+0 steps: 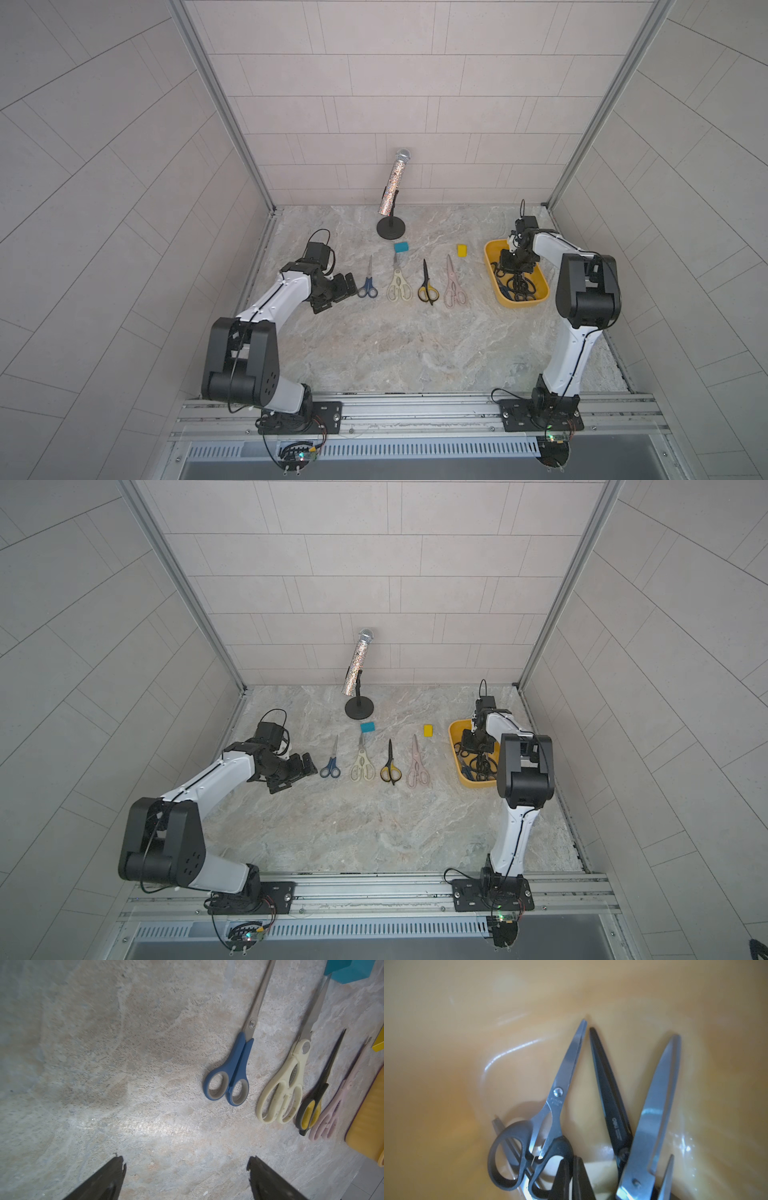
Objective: Take the scissors out of the storage box
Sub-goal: Pick up the scissors from the storage box.
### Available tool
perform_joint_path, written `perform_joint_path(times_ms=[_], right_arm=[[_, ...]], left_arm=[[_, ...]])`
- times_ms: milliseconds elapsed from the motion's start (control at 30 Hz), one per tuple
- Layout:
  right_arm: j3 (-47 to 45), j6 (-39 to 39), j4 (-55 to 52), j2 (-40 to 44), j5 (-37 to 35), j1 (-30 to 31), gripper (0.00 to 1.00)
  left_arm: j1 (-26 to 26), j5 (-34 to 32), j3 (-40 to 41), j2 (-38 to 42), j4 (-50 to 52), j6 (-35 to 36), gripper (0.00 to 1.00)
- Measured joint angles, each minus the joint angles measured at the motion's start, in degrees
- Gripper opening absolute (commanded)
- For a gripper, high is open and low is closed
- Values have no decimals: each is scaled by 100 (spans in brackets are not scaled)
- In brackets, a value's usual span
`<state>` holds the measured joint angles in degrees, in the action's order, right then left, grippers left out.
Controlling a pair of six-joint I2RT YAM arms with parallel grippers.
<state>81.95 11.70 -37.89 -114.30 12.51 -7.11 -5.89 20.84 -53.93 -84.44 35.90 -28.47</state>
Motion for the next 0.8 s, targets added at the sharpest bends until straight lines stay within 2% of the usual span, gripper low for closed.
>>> perform_joint_path(times_ms=[367, 800], right_arm=[[-350, -33, -186, 579, -173, 11, 0], [-398, -28, -413, 713, -468, 11, 0]], left_arm=[[0, -9, 0, 2, -2, 2, 100], [4, 37, 0, 2, 0, 28, 100]])
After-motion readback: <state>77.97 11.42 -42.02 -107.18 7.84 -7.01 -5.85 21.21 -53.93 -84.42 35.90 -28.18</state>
